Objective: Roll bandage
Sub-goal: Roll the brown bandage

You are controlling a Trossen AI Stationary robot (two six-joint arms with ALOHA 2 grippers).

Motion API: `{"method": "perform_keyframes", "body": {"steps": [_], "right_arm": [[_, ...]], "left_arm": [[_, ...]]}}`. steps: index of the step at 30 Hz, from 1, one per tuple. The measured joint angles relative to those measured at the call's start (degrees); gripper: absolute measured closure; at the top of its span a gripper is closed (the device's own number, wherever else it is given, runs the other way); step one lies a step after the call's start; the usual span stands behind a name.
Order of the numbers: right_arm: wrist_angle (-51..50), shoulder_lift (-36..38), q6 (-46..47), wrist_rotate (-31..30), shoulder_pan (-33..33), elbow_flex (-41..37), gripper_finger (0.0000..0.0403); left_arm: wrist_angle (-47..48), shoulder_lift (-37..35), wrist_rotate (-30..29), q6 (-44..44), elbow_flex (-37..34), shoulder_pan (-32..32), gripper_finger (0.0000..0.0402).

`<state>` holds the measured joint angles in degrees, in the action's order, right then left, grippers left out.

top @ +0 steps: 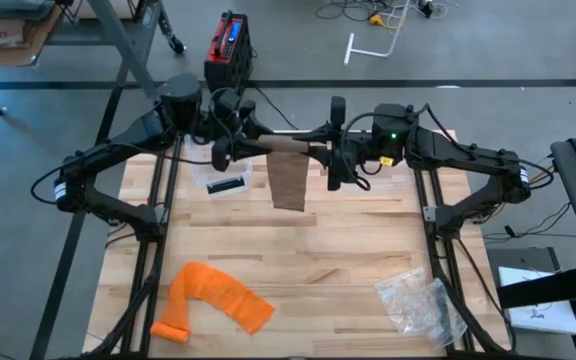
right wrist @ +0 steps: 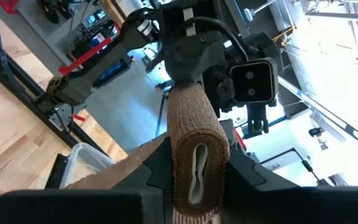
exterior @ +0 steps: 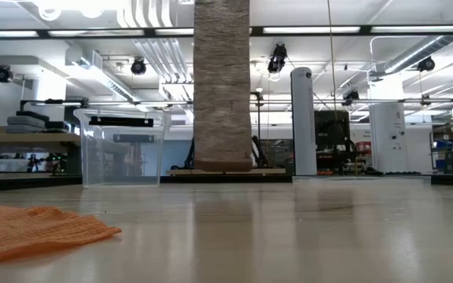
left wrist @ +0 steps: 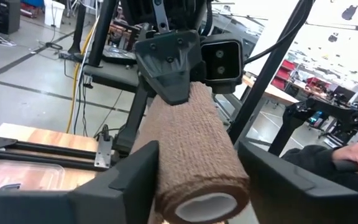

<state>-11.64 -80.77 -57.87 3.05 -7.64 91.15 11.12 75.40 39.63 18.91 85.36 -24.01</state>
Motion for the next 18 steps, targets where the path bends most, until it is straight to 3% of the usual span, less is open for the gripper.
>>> {"method": "perform_keyframes", "body": {"steps": [9,13,18], "right_arm": [[0.0,0.0,3.3,0.0,0.0,0.0,0.0303],[0.0,0.0,8.0,-0.2,-0.2,0.0,0.0282],[-0.7,0.5,19.8,-0.3,-1.0,0.0,0.0225]], "left_arm": [[-0.8,0.4,-0.1,-1.2,0.0,0.0,0.0302],[-1.2,0.2,-1.5,-2.9,0.0,0.0,0.0318],[-0.9,-0.5,-5.6,-9.5,0.0,0.1,0.0317]]}}
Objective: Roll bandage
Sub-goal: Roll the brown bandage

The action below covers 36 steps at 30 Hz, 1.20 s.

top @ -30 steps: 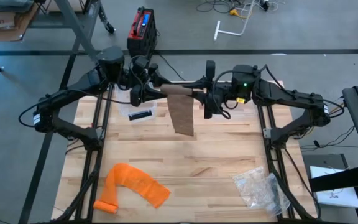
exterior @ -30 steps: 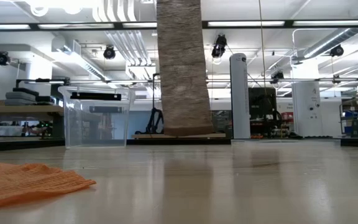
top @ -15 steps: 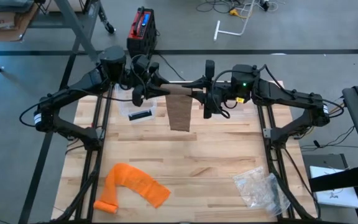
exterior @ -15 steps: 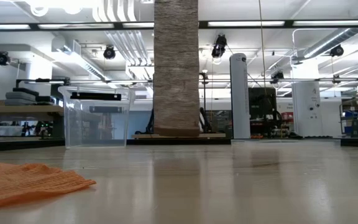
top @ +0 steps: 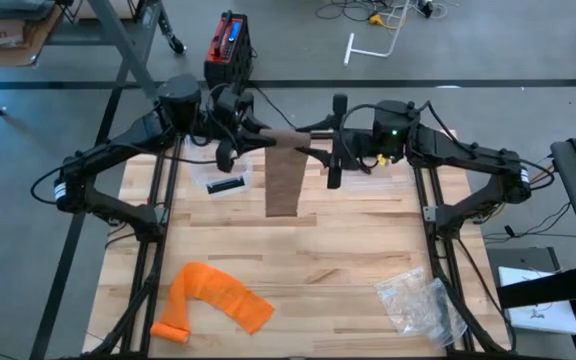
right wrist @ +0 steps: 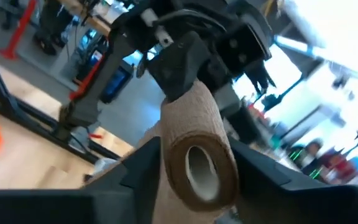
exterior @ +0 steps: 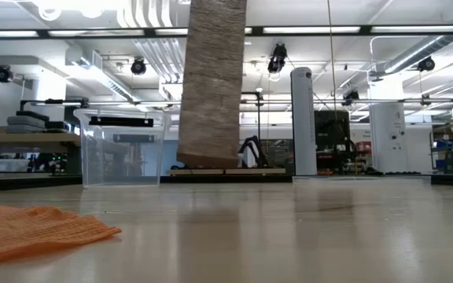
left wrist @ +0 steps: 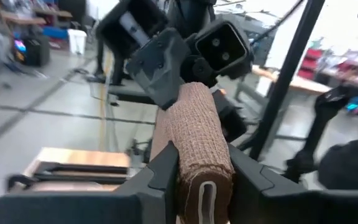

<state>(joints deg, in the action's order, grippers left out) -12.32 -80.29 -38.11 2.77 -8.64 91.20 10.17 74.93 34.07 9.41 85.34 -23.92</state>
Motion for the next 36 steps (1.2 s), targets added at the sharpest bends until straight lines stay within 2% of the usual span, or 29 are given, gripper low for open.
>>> {"method": "perform_keyframes", "body": {"steps": [4,8,13,17,22,26,36], "right_arm": [[-0.8,1.0,12.1,0.4,-1.5,0.0,0.0164],[-0.8,1.2,23.2,4.3,-3.4,0.0,0.011],[-0.6,1.0,30.4,7.0,-4.9,0.0,0.0073],[0.5,0.9,34.2,9.6,-5.1,0.0,0.007],[1.4,-0.2,37.5,9.3,-5.5,0.3,0.0071],[1.2,-1.5,41.0,9.3,-6.5,0.7,0.0075],[1.6,-2.2,42.0,9.4,-7.0,2.0,0.0126]], "left_arm": [[0.0,-0.5,-2.0,-6.4,0.0,0.0,0.0318],[0.5,-0.4,-2.1,-11.5,0.0,0.0,0.0318],[1.1,-0.4,-2.2,-16.0,0.0,0.0,0.0316],[1.5,-0.4,-3.8,-18.0,0.0,0.0,0.0316],[2.6,-0.4,-7.9,-21.0,0.0,0.0,0.0315],[2.6,-0.4,-8.1,-21.9,0.0,0.0,0.0315],[3.9,-0.3,-8.1,-23.0,0.0,0.0,0.0315]]}}
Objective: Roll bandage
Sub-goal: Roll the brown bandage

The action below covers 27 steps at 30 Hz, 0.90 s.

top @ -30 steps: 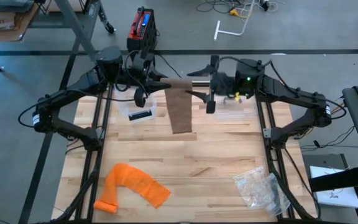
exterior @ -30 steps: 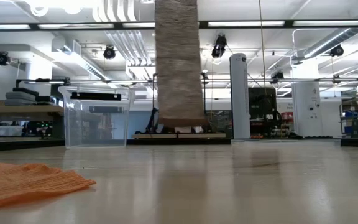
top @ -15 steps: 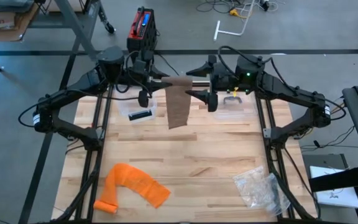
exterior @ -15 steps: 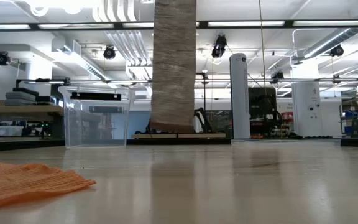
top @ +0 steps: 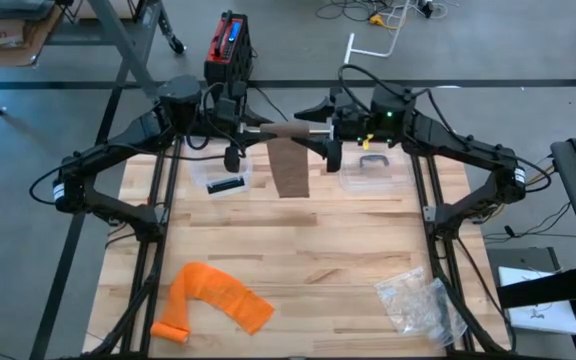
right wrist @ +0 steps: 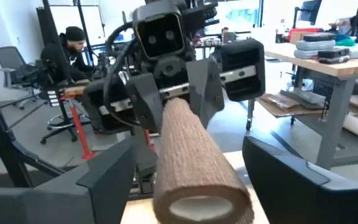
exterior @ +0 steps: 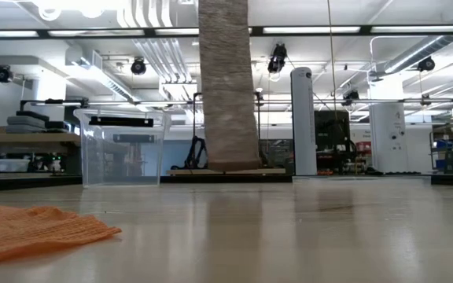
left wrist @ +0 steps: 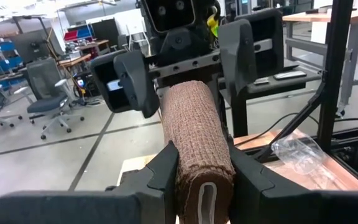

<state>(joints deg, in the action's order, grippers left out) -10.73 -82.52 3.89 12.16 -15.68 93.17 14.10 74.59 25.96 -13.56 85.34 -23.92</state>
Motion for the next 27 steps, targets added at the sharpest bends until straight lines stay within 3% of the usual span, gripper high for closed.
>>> {"method": "perform_keyframes", "body": {"steps": [27], "right_arm": [[-1.9,0.0,-0.5,0.1,0.0,-0.1,0.0278]], "left_arm": [[-1.5,0.0,0.1,0.7,0.0,0.0,0.0315]]}}
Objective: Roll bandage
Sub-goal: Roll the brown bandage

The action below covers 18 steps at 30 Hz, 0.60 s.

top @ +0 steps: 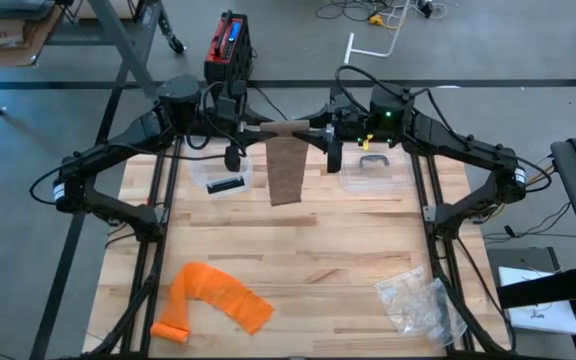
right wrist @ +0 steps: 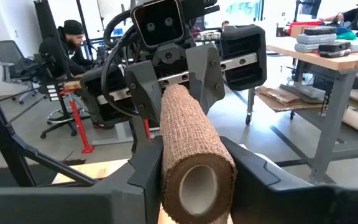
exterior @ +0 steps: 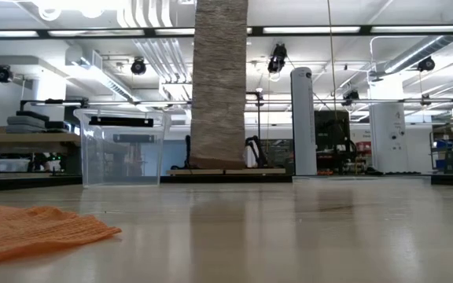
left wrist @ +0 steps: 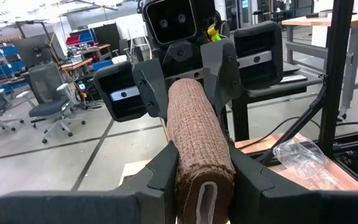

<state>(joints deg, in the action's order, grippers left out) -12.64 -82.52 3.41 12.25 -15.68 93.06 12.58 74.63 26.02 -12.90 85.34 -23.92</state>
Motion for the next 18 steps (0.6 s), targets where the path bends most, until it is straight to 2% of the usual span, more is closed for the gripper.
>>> {"method": "perform_keyframes", "body": {"steps": [7,15,18], "right_arm": [[0.1,0.0,-3.7,-0.3,-0.1,0.0,0.0294],[1.0,0.0,-14.8,-0.4,0.0,-0.1,0.0298],[0.7,0.0,-18.3,-0.2,0.0,-0.3,0.0302]], "left_arm": [[-0.8,0.1,-2.8,5.6,0.0,0.0,0.03],[-0.7,-0.1,-3.8,12.0,0.0,0.0,0.0203],[-0.9,-0.1,-1.5,12.8,0.0,0.0,0.0168]]}}
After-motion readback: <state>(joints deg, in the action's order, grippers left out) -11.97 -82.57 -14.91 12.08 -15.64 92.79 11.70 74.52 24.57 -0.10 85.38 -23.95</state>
